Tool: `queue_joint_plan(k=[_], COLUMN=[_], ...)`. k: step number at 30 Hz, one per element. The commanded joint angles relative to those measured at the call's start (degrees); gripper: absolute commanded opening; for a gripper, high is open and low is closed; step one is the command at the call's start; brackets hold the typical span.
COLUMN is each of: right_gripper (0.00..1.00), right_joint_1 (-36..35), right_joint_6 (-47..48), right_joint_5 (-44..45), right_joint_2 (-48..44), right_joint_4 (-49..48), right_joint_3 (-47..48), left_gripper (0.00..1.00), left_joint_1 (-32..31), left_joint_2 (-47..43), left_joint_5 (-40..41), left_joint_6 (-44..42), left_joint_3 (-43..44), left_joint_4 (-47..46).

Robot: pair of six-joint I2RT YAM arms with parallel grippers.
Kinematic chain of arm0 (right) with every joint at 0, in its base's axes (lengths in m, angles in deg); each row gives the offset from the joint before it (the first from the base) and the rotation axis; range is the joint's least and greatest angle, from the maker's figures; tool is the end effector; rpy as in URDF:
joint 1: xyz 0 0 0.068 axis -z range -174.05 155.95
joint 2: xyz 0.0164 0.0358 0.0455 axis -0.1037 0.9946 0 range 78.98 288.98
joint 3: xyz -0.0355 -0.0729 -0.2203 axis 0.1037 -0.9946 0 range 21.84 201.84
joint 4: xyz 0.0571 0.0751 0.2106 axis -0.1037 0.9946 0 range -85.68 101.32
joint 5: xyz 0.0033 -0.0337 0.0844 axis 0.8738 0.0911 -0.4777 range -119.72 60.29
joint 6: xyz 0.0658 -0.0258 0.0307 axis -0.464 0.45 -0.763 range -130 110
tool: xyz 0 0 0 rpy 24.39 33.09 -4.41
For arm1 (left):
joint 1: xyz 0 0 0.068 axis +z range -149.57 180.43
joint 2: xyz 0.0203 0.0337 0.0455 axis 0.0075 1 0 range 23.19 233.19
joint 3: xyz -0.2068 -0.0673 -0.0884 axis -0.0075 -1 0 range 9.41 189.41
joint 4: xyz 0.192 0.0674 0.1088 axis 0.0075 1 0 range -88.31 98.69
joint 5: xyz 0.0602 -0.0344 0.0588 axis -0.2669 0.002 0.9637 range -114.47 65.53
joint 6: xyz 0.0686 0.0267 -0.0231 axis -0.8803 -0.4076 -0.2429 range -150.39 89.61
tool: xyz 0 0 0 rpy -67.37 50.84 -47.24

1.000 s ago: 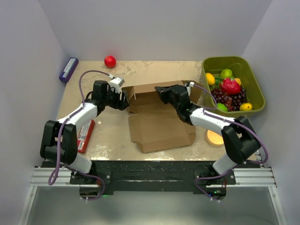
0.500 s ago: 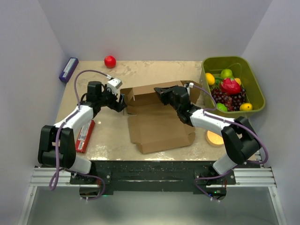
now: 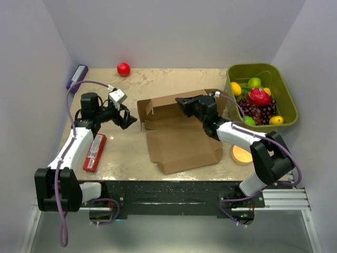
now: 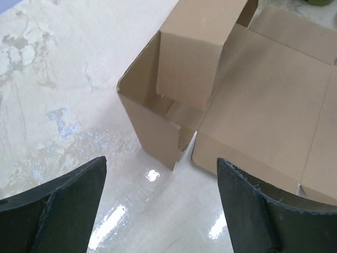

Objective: Fold the paper box

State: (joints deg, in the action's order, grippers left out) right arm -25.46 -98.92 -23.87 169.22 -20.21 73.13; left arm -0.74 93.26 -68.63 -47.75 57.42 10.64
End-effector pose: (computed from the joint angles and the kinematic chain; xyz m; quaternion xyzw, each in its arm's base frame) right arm 0.3093 0.1811 0.2167 0.4071 0.6768 0.5109 0.3394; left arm 0.2653 -0.0513 0.2382 0.3126 0.7662 -0.2597 0.4978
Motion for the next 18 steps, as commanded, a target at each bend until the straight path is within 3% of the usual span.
queue_joint_plan(k=[1, 5, 9, 12, 18], right_gripper=[0.00, 0.00, 0.00, 0.00, 0.00], right_joint_1=[1.4, 1.4, 1.4, 1.4, 1.4], right_joint_6=[2.6, 2.9, 2.8, 3.1, 3.8], right_joint_5=[-1.8, -2.1, -2.6, -2.8, -1.7], right_joint_2=[-1.9, -2.2, -1.8, -1.7, -2.2], right_joint_4=[3.5, 3.1, 2.5, 2.6, 2.9], right_joint_3=[-0.9, -1.5, -1.2, -0.8, -1.1], left_gripper=[0.88, 0.82, 0.77, 0.76, 0.75], left_joint_1=[3.6, 4.0, 3.5, 2.7, -0.6], left_joint_2=[3.9, 9.6, 11.1, 13.9, 20.7], left_joint_5=[-3.9, -1.3, -4.5, -7.2, -10.6], left_joint_6=[-2.3, -0.7, 4.2, 6.0, 6.2], left_joint_3=[1.4, 3.5, 1.5, 1.8, 5.2], left_joint_4=[0.4, -1.2, -11.5, -14.2, -13.3])
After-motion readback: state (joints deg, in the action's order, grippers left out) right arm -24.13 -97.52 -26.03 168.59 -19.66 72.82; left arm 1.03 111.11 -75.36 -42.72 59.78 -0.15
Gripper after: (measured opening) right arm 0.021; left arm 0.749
